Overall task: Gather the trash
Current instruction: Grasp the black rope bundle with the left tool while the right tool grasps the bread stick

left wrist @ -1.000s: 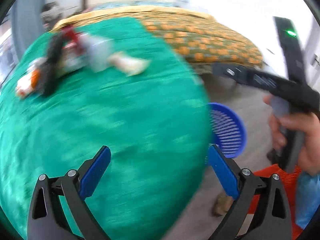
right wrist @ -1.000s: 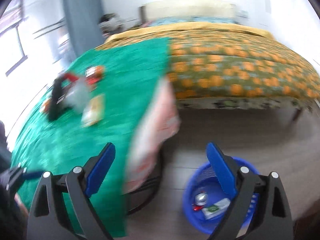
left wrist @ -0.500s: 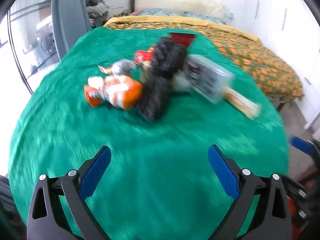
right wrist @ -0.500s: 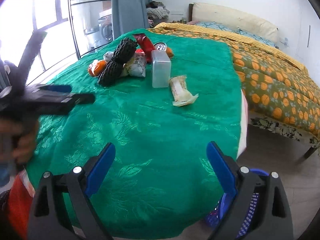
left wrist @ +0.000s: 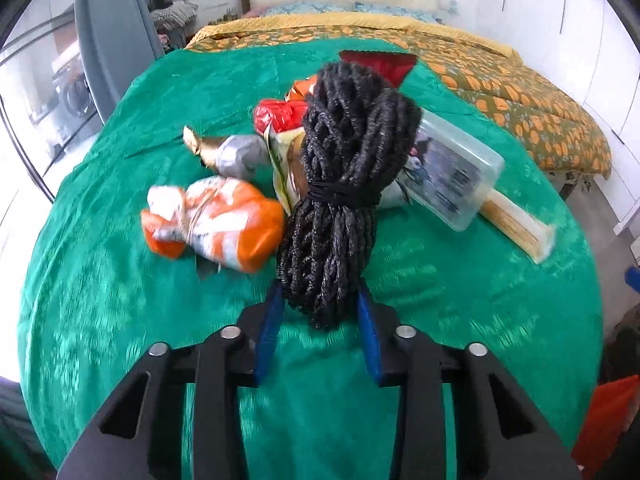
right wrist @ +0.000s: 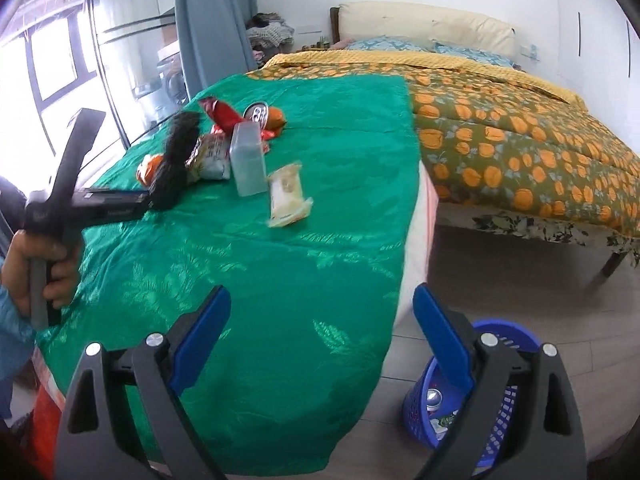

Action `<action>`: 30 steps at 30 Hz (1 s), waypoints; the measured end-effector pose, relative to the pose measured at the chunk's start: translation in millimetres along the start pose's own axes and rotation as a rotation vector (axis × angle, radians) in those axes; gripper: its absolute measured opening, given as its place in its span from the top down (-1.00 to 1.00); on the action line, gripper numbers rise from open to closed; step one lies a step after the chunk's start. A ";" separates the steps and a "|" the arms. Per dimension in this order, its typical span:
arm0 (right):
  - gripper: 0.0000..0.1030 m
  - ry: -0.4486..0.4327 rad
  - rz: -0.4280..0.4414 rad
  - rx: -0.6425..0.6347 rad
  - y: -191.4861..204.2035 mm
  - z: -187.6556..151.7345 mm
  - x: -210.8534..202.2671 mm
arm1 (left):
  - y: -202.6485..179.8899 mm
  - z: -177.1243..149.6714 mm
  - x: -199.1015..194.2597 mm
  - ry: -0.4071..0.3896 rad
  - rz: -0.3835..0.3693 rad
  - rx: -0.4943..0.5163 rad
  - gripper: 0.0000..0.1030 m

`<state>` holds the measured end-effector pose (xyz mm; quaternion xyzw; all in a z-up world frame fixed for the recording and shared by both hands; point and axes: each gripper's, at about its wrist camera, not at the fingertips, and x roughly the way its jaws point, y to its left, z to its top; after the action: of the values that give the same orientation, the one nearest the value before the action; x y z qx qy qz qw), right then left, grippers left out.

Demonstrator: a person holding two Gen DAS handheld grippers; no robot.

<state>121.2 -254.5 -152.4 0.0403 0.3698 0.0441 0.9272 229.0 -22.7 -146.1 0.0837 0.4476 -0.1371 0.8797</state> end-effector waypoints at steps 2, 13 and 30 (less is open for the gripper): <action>-0.74 -0.006 0.002 0.004 -0.9 1.6 -2.0 | -1.3 -8.2 -12.1 0.010 -0.019 0.002 0.37; -0.74 0.056 0.064 -0.002 2.6 11.6 15.3 | 2.8 -60.9 -60.5 0.128 -0.089 0.057 -0.23; 0.39 0.296 0.074 -0.102 30.0 83.0 131.5 | -19.3 -44.2 -36.9 0.030 -0.082 0.266 -0.64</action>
<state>271.9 -213.6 -178.8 -0.0002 0.4979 0.1024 0.8612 168.4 -22.9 -142.5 0.1834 0.4416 -0.2298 0.8477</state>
